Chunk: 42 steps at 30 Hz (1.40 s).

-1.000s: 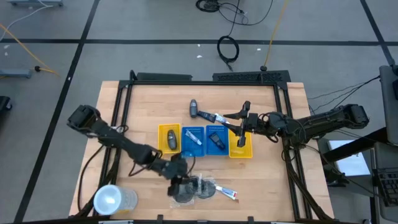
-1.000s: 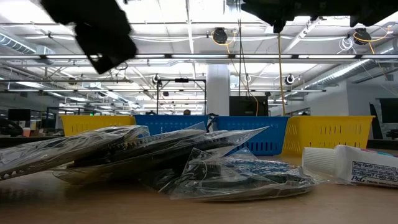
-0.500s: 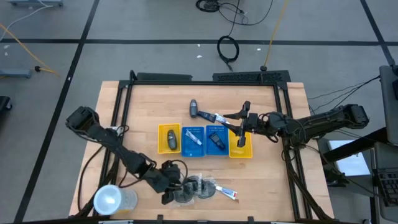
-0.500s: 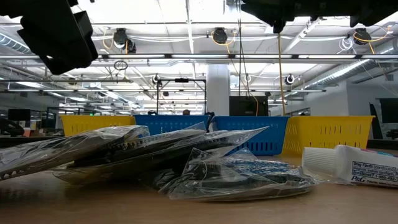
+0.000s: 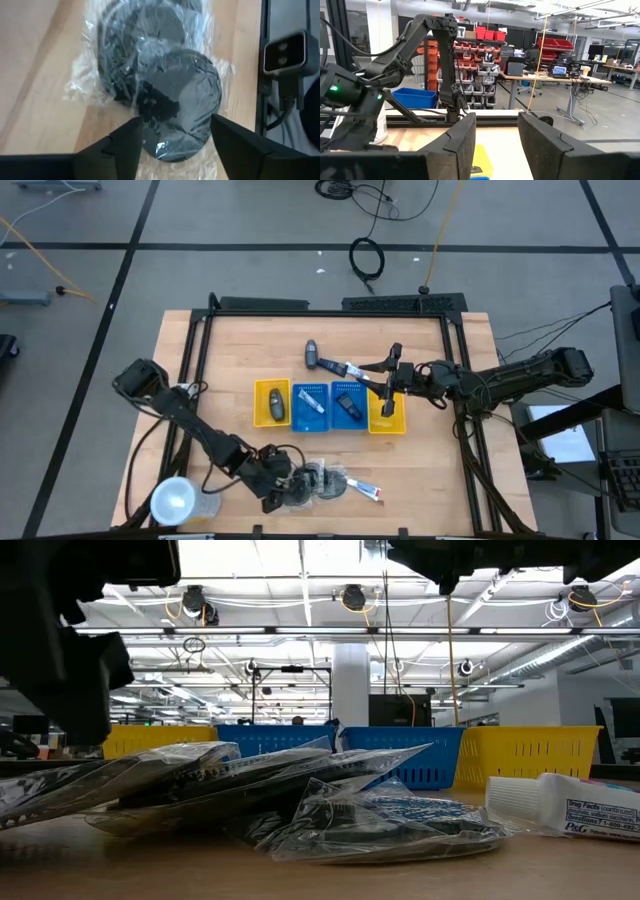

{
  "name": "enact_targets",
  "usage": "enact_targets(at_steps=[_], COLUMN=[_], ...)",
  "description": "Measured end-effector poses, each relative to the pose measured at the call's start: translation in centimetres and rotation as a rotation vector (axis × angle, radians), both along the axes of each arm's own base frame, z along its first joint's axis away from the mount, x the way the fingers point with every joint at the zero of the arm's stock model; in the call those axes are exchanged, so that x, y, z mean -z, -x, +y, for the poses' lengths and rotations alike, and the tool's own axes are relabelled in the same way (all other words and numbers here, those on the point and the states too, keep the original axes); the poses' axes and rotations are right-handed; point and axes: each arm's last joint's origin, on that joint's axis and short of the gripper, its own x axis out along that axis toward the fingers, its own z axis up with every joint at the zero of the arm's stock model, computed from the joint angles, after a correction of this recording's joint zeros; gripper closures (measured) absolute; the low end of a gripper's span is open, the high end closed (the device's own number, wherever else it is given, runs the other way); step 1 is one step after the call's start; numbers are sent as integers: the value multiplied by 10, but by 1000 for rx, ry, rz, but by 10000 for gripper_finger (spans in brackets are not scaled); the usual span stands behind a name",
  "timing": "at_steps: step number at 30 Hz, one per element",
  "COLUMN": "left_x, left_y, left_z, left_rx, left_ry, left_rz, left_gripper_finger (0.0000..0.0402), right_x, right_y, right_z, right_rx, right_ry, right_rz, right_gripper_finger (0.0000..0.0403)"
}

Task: Pick & Place Travel size toiletries
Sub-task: Put the black hairbrush into the right yellow basket

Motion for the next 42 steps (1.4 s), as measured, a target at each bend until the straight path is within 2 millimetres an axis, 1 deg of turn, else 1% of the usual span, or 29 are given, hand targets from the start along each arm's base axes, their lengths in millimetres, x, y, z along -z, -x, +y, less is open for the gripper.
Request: enact_targets(at_steps=[4,9,13,17,20,26,31,33,36,39,42], left_x=[1,3,14,27,32,32,34,36,37,36,36], left_y=[0,2,1,-3,-6,-13,-11,-10,-9,-10,-11], left_z=[0,2,4,4,4,0,1,2,3,3,2], left_rx=[15,-7,-22,-20,-26,37,37,28,32,54,93], left_ry=[-11,-50,-76,-58,-53,-59,-74,-78,-74,-72,-66], left_rz=[-1,20,67,101,99,17,43,68,80,74,65], left_gripper_finger=[149,147,147,146,146,146,153,169,215,280,359], right_x=[0,0,0,0,0,1,1,1,1,2,2], right_y=[0,0,0,0,0,0,0,0,0,0,0], right_z=[0,0,0,0,0,0,0,0,0,0,0], right_rx=[0,0,0,-1,0,0,-1,0,0,0,0], right_ry=[0,0,0,0,0,0,1,1,1,1,1], right_rz=[0,0,1,2,2,7,10,11,11,17,18], right_gripper_finger=[264,264,264,264,264,264,264,264,264,264,264])
